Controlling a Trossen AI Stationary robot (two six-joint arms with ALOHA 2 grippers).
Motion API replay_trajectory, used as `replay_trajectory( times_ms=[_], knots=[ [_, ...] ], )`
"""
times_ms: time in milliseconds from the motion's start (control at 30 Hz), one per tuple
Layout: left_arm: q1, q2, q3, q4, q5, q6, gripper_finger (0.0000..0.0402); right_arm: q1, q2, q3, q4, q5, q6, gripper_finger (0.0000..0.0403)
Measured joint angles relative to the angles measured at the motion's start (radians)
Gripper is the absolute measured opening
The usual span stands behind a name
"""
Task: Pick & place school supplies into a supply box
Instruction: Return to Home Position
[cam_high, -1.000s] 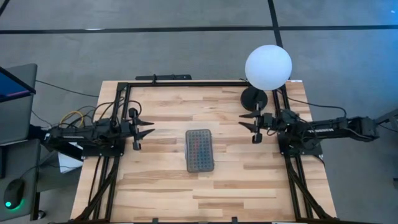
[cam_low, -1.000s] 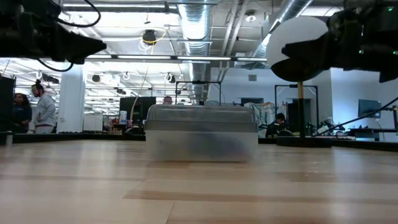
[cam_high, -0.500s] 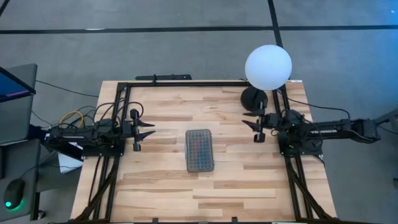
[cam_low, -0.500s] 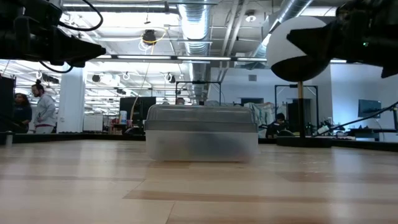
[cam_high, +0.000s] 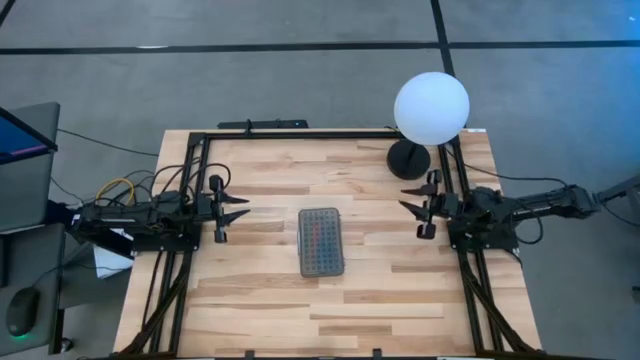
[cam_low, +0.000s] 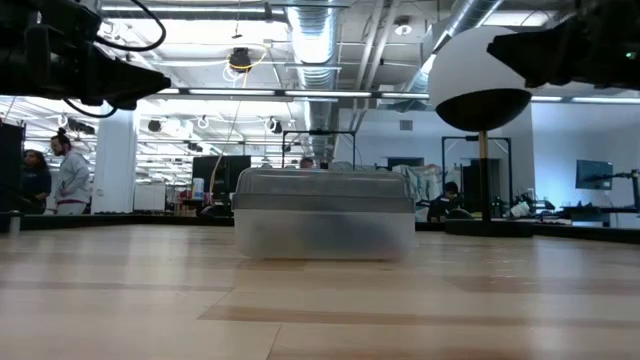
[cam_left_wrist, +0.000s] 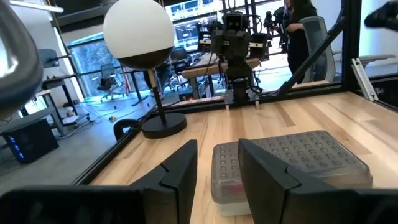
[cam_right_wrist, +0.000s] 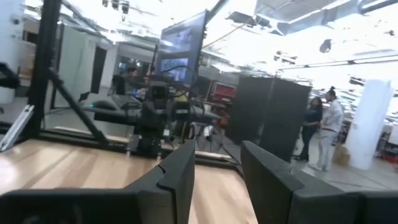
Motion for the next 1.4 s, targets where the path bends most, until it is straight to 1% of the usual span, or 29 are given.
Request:
replay_trajectory(
  times_ms=[167, 267, 367, 467, 633, 767, 833, 900, 1133, 1400],
  knots=[
    [0.0, 0.0, 0.0, 0.0, 0.0, -0.03, 0.0112, 0.047, -0.19, 0.0, -0.196, 0.082, 0.009, 0.0124],
    [0.0, 0.0, 0.0, 0.0, 0.0, -0.042, 0.0112, 0.069, -0.312, -0.001, -0.336, 0.094, 0.027, 0.0124],
    [0.0, 0.0, 0.0, 0.0, 0.0, -0.044, 0.0112, 0.089, -0.315, 0.001, -0.404, 0.093, 0.016, 0.0124],
    [0.0, 0.0, 0.0, 0.0, 0.0, -0.047, 0.0112, 0.089, -0.31, 0.002, -0.405, 0.086, -0.004, 0.0124],
    [0.0, 0.0, 0.0, 0.004, 0.009, -0.046, 0.0112, 0.055, -0.317, 0.002, -0.418, -0.007, -0.033, 0.0124],
    [0.0, 0.001, 0.0, 0.008, -0.057, -0.072, 0.0112, -0.005, -0.317, 0.003, -0.47, -0.085, -0.024, 0.0124],
    [0.0, 0.001, 0.0, 0.009, -0.067, -0.074, 0.0112, -0.041, -0.317, 0.003, -0.49, -0.135, -0.011, 0.0124],
    [0.0, 0.001, 0.0, 0.009, -0.066, -0.072, 0.0112, -0.069, -0.317, 0.003, -0.512, -0.16, -0.003, 0.0124],
    [0.0, 0.001, 0.0, 0.009, -0.066, -0.069, 0.0112, -0.132, -0.316, 0.004, -0.546, -0.168, 0.001, 0.0124],
    [0.0, 0.001, 0.0, 0.008, -0.066, -0.059, 0.0112, -0.156, -0.316, 0.005, -0.549, -0.168, 0.001, 0.0124]
  ],
)
